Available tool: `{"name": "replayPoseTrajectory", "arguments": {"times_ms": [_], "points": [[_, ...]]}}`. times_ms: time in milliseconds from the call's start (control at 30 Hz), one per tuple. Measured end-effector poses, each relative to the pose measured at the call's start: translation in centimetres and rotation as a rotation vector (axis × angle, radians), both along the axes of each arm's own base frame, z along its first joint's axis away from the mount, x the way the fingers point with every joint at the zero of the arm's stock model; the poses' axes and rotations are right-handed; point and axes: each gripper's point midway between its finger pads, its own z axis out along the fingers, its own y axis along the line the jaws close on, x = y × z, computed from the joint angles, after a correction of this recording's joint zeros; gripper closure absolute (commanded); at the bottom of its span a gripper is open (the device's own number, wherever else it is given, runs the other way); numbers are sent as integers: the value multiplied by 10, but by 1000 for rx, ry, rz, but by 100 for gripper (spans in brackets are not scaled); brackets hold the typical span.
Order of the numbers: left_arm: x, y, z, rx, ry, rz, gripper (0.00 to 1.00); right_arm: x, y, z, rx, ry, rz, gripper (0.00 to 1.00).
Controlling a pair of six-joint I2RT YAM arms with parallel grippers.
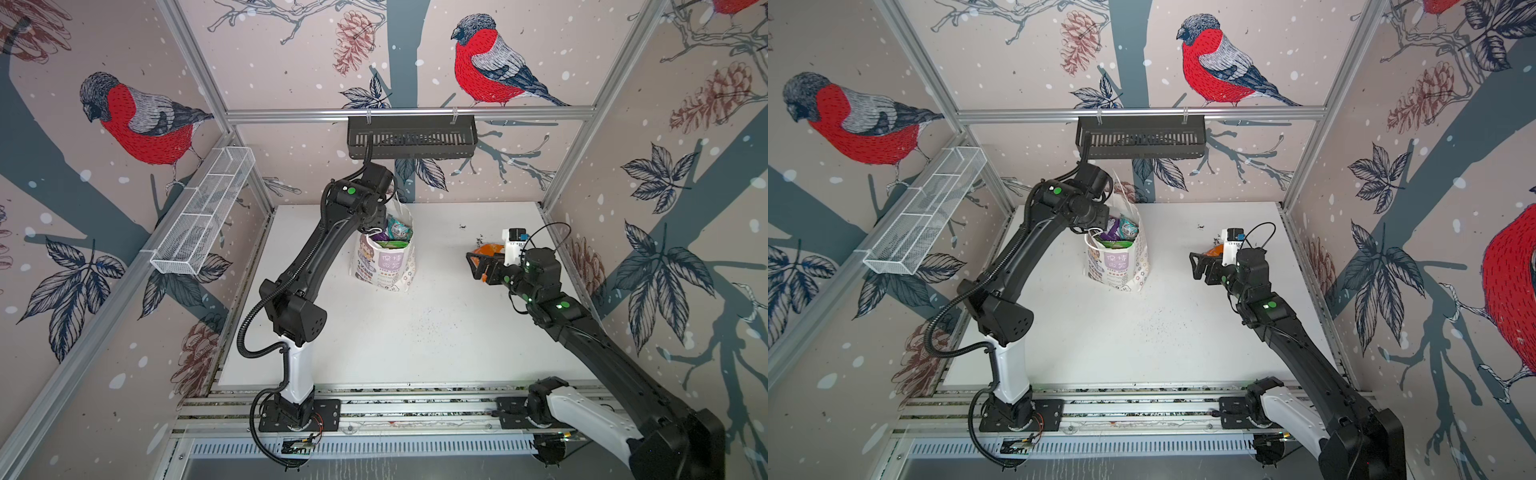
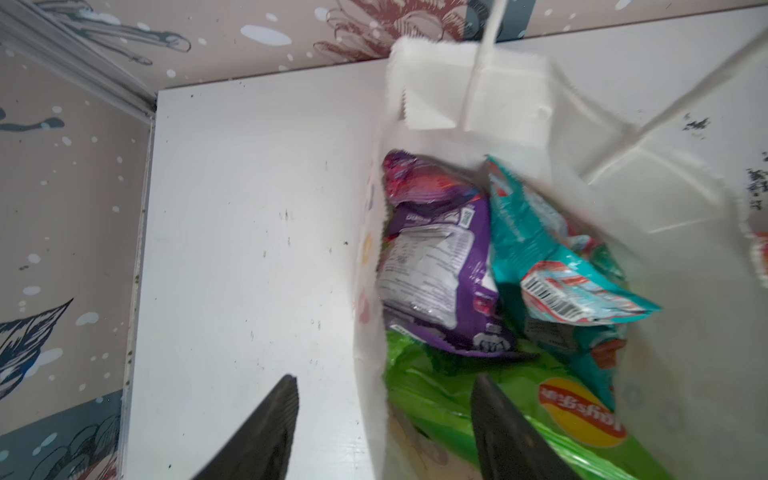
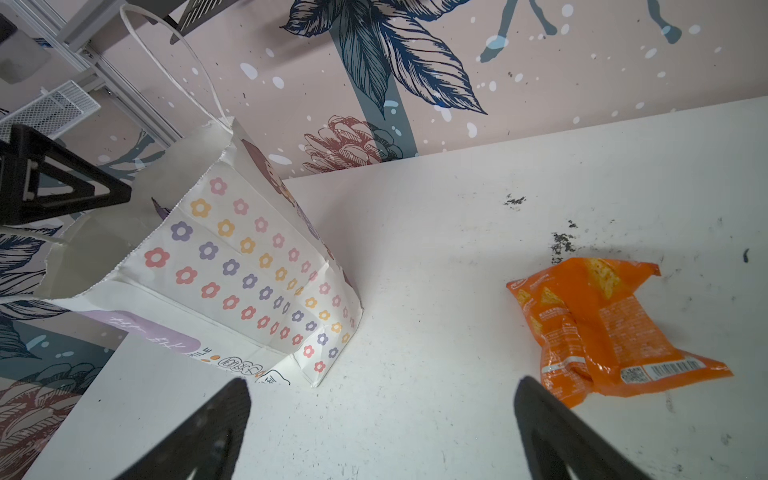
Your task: Take the snacks out of the paper bag
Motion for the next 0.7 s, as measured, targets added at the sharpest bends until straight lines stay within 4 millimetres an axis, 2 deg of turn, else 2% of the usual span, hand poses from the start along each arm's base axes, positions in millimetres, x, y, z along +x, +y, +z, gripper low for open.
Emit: {"name": "replayPoseTrajectory", "arguments": {"times_ms": [133, 333, 500, 700], "points": [[-7, 17, -13, 3, 53, 17, 33, 0, -3, -2, -8, 6, -17, 0], [-9, 15, -21, -37, 89, 7, 37, -2, -5, -7, -18, 24, -24, 0], [-2, 9, -34, -55, 121, 1, 60, -2, -8, -8, -28, 26, -36, 0], [-2, 7, -45, -56, 158, 10, 75, -5, -10, -7, -35, 23, -43, 0]]}}
